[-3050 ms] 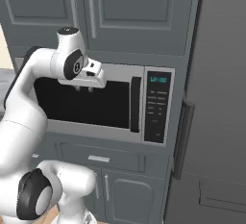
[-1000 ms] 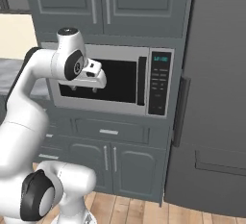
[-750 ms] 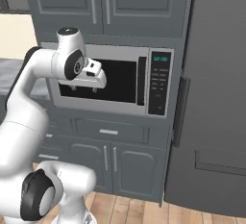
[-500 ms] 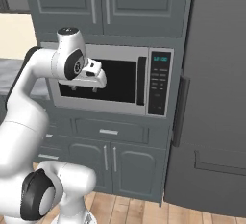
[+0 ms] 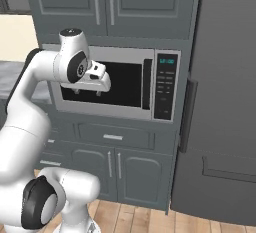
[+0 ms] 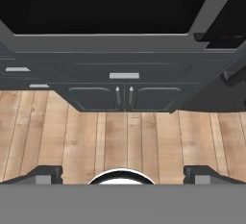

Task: Place the sponge inside the microwave to prepare for sanitizing.

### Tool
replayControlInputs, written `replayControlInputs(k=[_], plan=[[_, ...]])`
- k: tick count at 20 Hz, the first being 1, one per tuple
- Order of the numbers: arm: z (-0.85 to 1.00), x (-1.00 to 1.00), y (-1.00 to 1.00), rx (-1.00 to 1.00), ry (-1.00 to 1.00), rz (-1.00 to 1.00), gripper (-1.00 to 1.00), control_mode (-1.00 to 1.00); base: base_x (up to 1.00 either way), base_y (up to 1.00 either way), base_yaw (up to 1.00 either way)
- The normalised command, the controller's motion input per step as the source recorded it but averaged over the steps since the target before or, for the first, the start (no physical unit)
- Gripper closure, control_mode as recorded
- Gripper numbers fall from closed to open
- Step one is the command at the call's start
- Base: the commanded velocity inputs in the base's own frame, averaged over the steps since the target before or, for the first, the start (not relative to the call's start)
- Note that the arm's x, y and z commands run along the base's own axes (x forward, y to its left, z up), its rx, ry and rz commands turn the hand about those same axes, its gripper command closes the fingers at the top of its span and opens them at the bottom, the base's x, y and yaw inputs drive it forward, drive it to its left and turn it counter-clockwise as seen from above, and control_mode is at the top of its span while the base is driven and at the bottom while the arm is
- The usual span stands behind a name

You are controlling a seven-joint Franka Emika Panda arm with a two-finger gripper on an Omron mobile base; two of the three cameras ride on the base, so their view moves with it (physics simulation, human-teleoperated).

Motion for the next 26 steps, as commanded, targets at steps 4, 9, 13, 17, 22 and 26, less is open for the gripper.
replayControlInputs(k=[4,9,13,17,22,26], plan=[[0.0,0.0,0.0,0.0,0.0,0.0,-1.0,1.0,0.0,0.0,0.0],[0.0,0.0,0.0,0.0,0.0,0.0,-1.0,1.0,0.0,0.0,0.0],[0.0,0.0,0.0,0.0,0.0,0.0,-1.0,1.0,0.0,0.0,0.0],[0.0,0.0,0.0,0.0,0.0,0.0,-1.0,1.0,0.0,0.0,0.0],[0.0,0.0,0.0,0.0,0.0,0.0,-1.0,-1.0,0.0,0.0,0.0],[0.0,0.0,0.0,0.0,0.0,0.0,-1.0,-1.0,0.0,0.0,0.0]])
